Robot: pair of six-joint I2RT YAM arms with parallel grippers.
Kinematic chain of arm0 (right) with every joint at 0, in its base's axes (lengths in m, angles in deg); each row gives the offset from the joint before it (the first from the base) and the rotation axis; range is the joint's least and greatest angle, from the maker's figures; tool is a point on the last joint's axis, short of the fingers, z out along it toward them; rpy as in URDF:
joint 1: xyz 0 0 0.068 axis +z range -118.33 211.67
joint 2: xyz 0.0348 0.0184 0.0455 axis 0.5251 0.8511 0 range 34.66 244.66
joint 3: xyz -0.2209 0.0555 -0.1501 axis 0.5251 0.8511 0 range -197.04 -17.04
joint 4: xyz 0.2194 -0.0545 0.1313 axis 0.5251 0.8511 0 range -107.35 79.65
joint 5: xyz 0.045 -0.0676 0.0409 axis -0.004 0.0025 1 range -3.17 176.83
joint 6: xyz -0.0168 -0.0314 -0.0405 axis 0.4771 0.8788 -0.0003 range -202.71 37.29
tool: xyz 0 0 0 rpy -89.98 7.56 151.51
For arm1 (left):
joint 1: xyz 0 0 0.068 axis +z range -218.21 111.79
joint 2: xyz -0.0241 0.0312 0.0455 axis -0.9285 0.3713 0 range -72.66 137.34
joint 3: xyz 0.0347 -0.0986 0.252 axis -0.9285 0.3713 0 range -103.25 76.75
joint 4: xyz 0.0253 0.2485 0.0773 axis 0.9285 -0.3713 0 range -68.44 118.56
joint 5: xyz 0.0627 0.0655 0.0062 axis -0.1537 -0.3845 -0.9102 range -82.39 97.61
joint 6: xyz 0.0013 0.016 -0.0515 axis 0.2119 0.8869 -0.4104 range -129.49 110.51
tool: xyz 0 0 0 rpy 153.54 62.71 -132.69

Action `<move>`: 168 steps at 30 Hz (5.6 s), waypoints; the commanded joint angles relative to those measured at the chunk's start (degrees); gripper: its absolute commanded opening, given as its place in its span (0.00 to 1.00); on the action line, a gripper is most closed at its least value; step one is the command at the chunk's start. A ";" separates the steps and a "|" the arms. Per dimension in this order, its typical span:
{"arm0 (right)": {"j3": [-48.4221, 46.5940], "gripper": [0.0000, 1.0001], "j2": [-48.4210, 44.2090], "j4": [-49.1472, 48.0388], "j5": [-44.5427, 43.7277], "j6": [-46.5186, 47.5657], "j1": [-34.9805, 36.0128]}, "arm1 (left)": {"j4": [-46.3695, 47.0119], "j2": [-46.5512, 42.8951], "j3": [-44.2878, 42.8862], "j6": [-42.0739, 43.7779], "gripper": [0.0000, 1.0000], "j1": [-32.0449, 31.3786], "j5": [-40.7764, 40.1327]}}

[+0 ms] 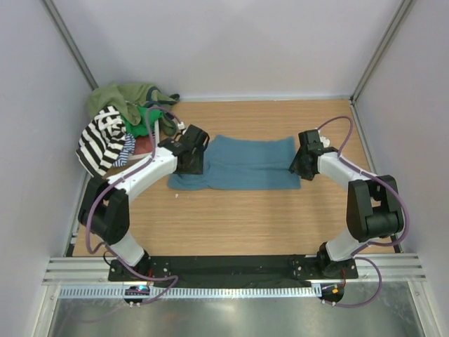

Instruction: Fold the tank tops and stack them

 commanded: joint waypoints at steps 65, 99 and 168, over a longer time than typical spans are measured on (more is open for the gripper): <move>16.60 0.01 -18.60 4.71 1.08 -7.11 -3.76 | 21.35 -20.91 32.38 -17.14 0.00 22.19 12.97; -7.12 0.45 -3.68 -5.56 2.66 1.50 -4.73 | 23.01 -3.55 2.25 -11.96 0.73 13.58 26.24; -7.75 0.01 0.31 -5.57 8.99 3.78 -5.87 | 16.59 14.41 -13.51 -3.70 0.00 1.80 11.48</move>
